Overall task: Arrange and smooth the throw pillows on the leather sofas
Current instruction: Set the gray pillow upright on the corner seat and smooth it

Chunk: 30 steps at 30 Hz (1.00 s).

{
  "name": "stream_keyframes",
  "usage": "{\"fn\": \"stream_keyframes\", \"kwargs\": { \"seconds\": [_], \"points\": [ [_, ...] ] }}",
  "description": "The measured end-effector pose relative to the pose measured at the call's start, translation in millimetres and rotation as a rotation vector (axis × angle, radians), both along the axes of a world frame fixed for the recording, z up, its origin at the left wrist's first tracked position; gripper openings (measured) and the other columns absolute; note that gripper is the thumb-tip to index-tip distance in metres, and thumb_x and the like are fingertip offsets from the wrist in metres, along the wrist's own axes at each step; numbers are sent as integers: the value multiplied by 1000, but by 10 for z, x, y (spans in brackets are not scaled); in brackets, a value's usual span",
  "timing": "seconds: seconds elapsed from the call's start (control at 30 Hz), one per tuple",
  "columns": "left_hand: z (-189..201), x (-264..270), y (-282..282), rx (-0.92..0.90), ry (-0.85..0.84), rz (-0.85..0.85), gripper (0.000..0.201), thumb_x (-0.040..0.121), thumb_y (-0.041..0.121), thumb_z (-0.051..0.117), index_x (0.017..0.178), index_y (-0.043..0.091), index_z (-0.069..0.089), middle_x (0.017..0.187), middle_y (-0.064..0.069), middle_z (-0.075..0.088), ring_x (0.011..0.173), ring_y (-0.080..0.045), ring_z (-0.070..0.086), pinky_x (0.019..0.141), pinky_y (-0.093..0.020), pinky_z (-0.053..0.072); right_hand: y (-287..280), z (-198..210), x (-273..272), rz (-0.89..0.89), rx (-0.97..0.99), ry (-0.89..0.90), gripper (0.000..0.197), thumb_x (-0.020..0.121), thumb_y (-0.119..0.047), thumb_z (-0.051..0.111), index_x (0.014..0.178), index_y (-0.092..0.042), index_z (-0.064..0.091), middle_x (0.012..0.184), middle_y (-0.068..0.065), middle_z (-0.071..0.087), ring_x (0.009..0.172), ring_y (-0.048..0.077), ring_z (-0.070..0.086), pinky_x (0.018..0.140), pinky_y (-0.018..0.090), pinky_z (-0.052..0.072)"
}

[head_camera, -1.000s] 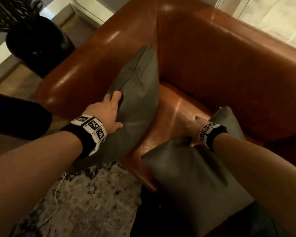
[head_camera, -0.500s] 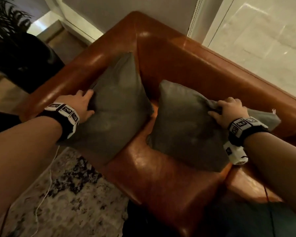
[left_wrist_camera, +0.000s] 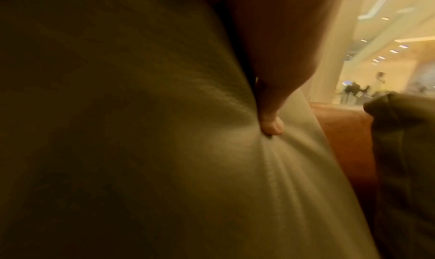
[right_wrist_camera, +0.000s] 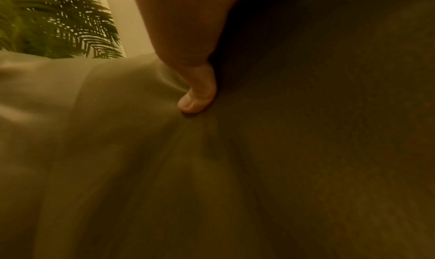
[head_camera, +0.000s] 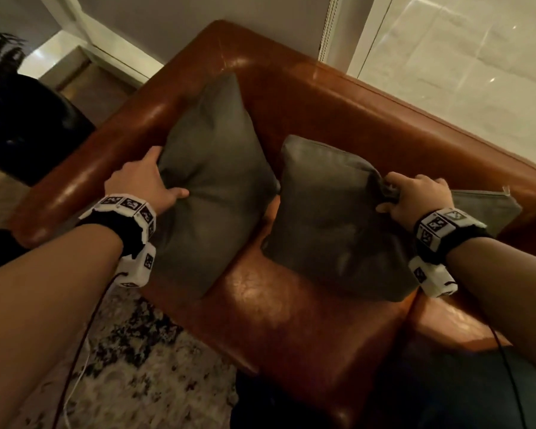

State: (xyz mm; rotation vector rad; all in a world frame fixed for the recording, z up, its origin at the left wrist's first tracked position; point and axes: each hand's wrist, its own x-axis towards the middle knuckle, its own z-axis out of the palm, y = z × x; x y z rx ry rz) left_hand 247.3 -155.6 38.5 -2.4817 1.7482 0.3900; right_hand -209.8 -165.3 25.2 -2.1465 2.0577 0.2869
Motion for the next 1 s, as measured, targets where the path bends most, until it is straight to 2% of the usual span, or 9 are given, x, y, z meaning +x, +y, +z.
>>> {"fn": "stream_keyframes", "kwargs": {
  "seconds": [0.1, 0.23, 0.4, 0.53, 0.6, 0.67, 0.77, 0.87, 1.0],
  "points": [
    [-33, 7, -90, 91, -42, -48, 99, 63, 63, 80, 142, 36, 27, 129, -16, 55, 114, -44, 56, 91, -53, 48, -77, 56, -74, -99, -25, -13, 51, 78, -55, 72, 119, -30, 51, 96, 7, 61, 105, 34, 55, 93, 47, 39],
    [-207, -79, -70, 163, -80, -68, 110, 64, 70, 74, 149, 37, 12, 141, -14, 44, 120, -42, 52, 94, -53, 48, -183, -67, -141, -114, 90, 29, 74, 69, -81, 60, 122, -33, 43, 119, 6, 61, 115, 34, 53, 100, 51, 34],
    [-155, -5, -74, 114, -128, -111, 98, 66, 72, 71, 143, 36, 21, 125, -17, 56, 108, -44, 58, 89, -51, 50, -124, -140, -130, -40, 1, -83, 47, 89, -63, 51, 121, -28, 47, 113, 8, 66, 103, 34, 61, 87, 45, 45],
    [-130, 57, -58, 125, -151, -93, 97, 61, 74, 73, 137, 33, 28, 120, -18, 58, 106, -44, 59, 87, -50, 50, -120, -138, -198, -24, -24, -129, 41, 90, -58, 55, 118, -28, 53, 111, 8, 66, 101, 34, 61, 77, 40, 46],
    [-218, 94, 35, 175, -138, -57, 105, 63, 74, 72, 143, 32, 19, 129, -18, 53, 110, -44, 58, 90, -52, 50, -152, -178, -250, -57, 70, -83, 46, 90, -59, 53, 127, -33, 51, 122, 7, 62, 112, 34, 56, 89, 47, 48],
    [-300, 104, 130, 187, -103, -12, 117, 66, 70, 72, 152, 33, 1, 146, -18, 37, 118, -46, 52, 95, -55, 47, -149, -248, -289, -92, 182, 48, 60, 91, -63, 47, 145, -39, 35, 149, 4, 44, 135, 33, 39, 108, 59, 33],
    [-277, 0, 185, 45, -141, -144, 131, 66, 58, 78, 150, 38, -19, 162, -10, 2, 141, -45, 24, 111, -60, 27, -46, -244, -232, -70, 124, 99, 72, 93, -65, 40, 154, -37, 15, 162, 3, 20, 149, 29, 16, 116, 62, 11],
    [-193, -363, 257, -93, -194, -526, 120, 69, 47, 76, 155, 36, -7, 163, -8, 2, 148, -39, 9, 117, -57, 17, 215, -57, -98, -63, -95, -100, 63, 96, -53, 46, 151, -29, 28, 156, 5, 32, 144, 28, 28, 119, 53, 15],
    [-155, -1172, 517, -76, 67, -786, 72, 82, 34, 67, 147, 23, 39, 144, -9, 48, 129, -33, 47, 103, -48, 42, 948, 54, -24, -129, -182, -401, 37, 96, -36, 52, 129, -21, 58, 127, 6, 59, 117, 28, 54, 100, 42, 43]
  ]
}}
